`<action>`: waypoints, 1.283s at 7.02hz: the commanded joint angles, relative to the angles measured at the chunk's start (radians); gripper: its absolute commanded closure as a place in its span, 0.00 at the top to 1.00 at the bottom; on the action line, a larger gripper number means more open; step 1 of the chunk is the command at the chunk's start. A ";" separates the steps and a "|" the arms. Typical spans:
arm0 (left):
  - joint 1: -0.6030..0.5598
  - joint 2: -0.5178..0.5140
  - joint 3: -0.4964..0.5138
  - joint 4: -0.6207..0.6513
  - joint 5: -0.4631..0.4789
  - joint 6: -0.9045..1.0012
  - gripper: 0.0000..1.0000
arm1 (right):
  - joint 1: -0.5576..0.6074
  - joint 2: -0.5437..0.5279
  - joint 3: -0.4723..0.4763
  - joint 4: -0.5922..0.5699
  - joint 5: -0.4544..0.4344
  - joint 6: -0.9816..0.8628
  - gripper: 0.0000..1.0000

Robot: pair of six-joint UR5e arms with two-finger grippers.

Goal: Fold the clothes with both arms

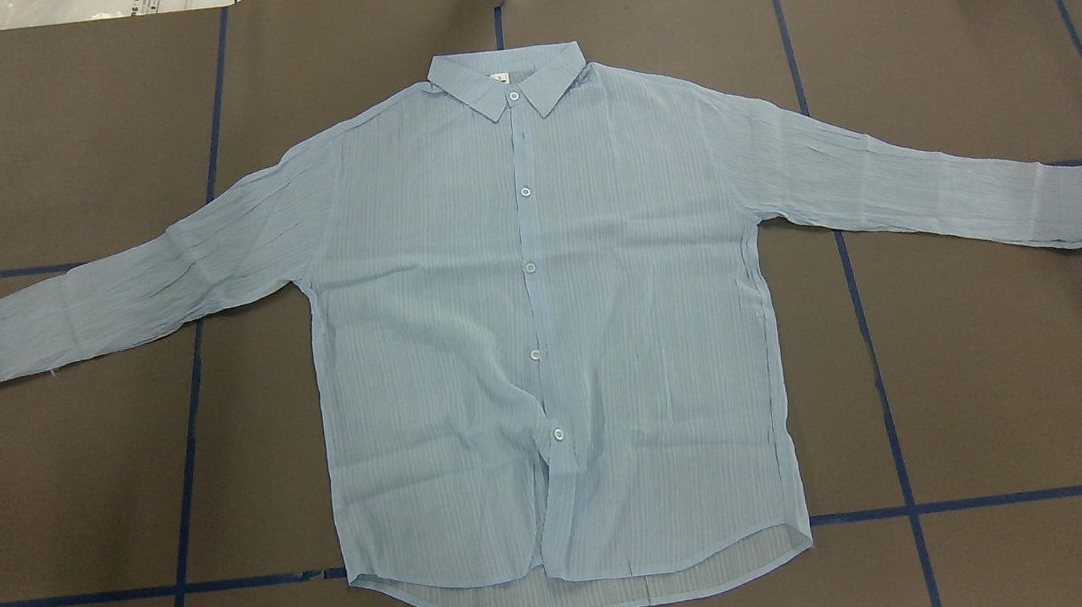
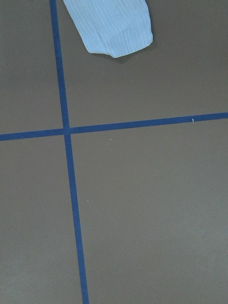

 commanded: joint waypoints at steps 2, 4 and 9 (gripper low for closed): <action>-0.002 -0.001 -0.004 -0.001 0.000 -0.002 0.99 | -0.001 0.000 0.003 0.003 -0.004 0.005 1.00; -0.005 -0.013 -0.007 -0.021 0.003 -0.005 0.99 | -0.004 0.015 -0.033 0.014 -0.006 0.005 1.00; -0.008 -0.094 -0.016 -0.188 -0.034 -0.066 0.99 | -0.086 0.181 -0.109 0.056 0.034 0.011 1.00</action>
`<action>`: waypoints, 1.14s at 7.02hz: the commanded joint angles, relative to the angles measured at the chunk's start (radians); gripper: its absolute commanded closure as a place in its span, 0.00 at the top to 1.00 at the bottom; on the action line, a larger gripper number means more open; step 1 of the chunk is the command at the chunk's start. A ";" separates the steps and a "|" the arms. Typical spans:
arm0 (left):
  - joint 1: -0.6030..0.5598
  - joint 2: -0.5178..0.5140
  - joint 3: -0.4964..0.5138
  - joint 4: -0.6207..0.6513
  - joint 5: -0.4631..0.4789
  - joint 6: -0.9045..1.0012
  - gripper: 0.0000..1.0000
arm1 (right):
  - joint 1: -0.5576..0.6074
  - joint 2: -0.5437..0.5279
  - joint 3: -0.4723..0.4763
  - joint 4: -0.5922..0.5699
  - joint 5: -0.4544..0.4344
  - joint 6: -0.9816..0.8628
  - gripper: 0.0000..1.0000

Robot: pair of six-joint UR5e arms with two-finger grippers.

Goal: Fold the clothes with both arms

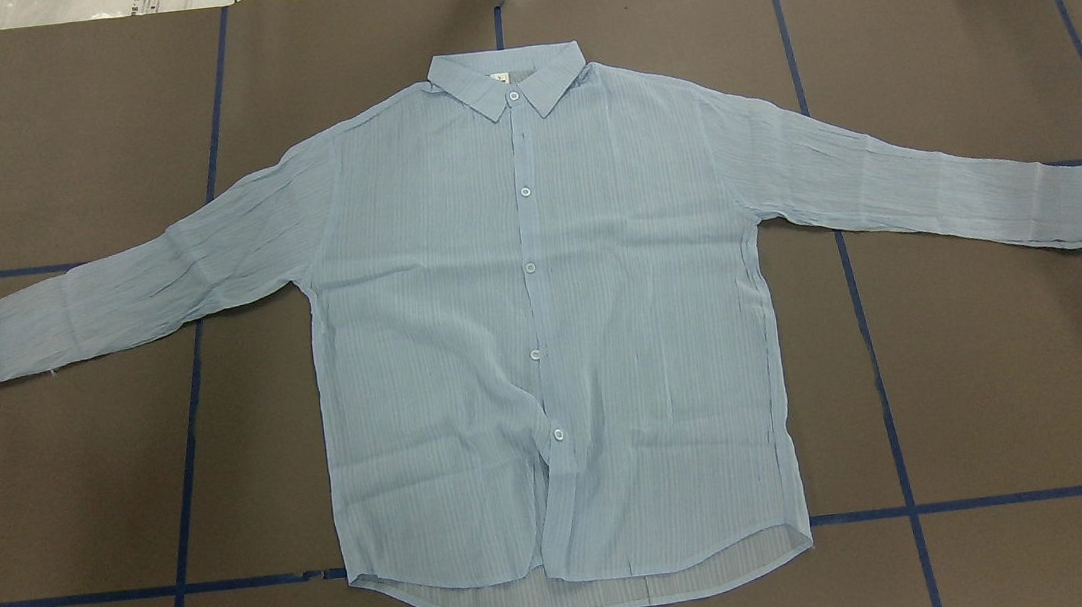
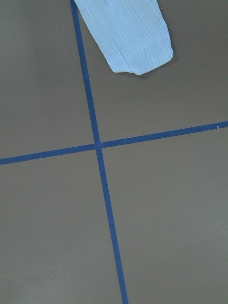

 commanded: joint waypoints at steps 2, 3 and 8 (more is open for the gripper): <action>0.000 0.013 0.071 -0.218 -0.026 -0.025 0.99 | -0.050 0.048 -0.166 0.244 0.032 0.023 1.00; 0.000 0.041 0.083 -0.254 -0.021 -0.027 0.99 | -0.080 0.051 -0.219 0.342 0.027 0.114 1.00; 0.000 0.069 0.077 -0.263 -0.029 -0.025 0.99 | -0.237 0.073 -0.451 0.797 -0.063 0.425 1.00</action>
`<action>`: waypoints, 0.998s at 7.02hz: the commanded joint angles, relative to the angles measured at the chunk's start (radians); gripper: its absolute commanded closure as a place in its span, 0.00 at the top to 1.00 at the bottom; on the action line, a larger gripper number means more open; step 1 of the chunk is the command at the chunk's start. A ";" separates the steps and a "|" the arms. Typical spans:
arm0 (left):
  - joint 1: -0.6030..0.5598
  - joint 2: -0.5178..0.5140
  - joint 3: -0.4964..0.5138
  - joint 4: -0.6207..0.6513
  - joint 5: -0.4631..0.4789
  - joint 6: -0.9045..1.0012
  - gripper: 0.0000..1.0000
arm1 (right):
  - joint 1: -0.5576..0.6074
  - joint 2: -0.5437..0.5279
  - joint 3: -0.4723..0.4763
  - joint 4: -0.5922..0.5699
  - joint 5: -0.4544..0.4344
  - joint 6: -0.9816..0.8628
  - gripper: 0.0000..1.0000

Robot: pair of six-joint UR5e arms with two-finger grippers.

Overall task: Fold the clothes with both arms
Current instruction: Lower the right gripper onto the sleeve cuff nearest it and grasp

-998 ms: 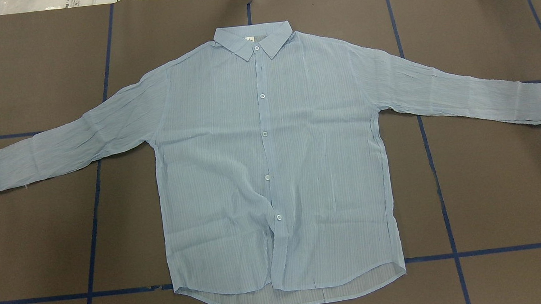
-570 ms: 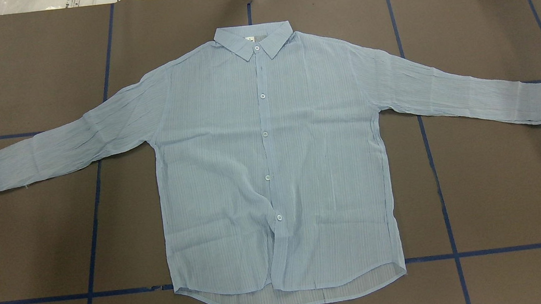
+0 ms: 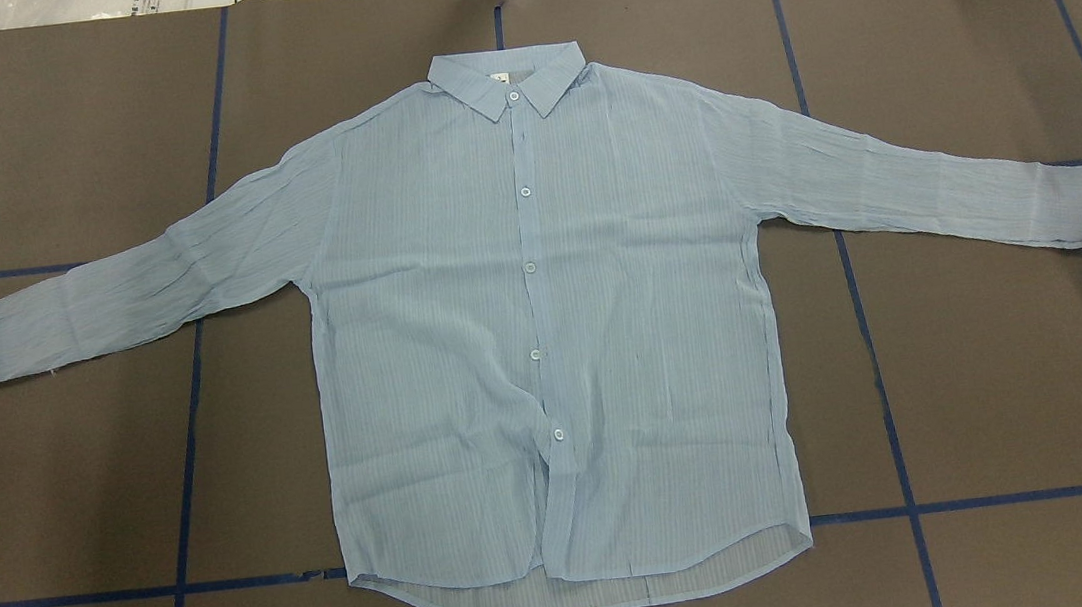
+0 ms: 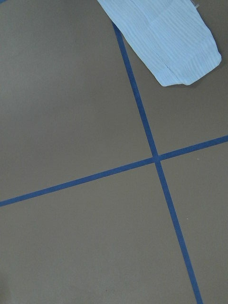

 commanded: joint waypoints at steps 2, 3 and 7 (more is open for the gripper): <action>0.000 0.001 -0.008 0.000 -0.001 0.001 0.99 | -0.086 -0.003 -0.013 0.038 -0.056 0.056 0.99; 0.000 -0.001 -0.010 0.000 -0.001 0.003 0.99 | -0.105 -0.003 -0.013 0.038 -0.056 0.065 0.98; 0.000 -0.001 -0.016 0.000 -0.001 0.003 0.99 | -0.122 -0.009 -0.013 0.031 -0.054 0.073 0.62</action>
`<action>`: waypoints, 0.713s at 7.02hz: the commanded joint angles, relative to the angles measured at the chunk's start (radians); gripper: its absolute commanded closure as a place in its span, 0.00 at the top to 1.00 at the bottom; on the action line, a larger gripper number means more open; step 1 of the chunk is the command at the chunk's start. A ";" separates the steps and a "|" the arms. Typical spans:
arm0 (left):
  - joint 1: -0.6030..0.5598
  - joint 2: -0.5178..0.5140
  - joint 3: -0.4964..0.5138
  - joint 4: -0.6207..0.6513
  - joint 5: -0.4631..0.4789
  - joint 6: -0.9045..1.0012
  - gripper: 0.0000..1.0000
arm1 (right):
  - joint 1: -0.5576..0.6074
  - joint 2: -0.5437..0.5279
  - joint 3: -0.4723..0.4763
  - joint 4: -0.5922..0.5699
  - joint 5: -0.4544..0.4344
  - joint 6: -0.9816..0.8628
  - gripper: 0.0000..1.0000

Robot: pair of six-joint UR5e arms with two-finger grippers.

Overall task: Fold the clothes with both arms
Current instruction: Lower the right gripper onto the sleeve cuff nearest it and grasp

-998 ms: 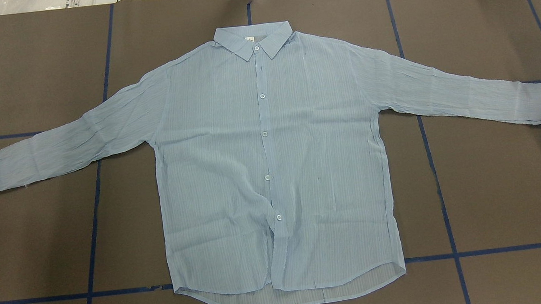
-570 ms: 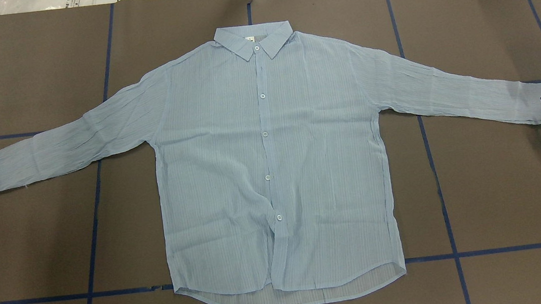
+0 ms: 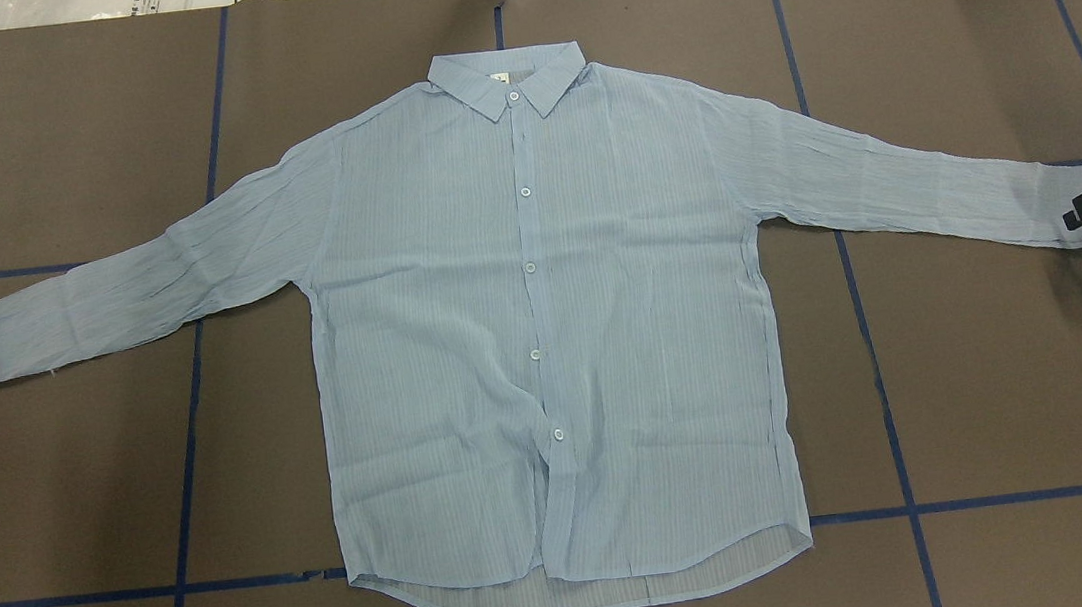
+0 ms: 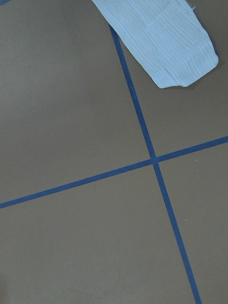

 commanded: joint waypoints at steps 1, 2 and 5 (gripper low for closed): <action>0.000 0.000 -0.002 0.000 0.000 -0.001 0.99 | -0.001 -0.002 0.000 -0.009 0.000 0.000 0.58; 0.000 0.000 0.000 0.000 0.000 -0.001 0.99 | -0.006 -0.001 0.000 -0.010 0.000 0.000 0.57; 0.000 0.000 0.000 0.000 0.000 -0.001 0.99 | -0.021 0.006 -0.011 -0.012 -0.005 0.000 0.56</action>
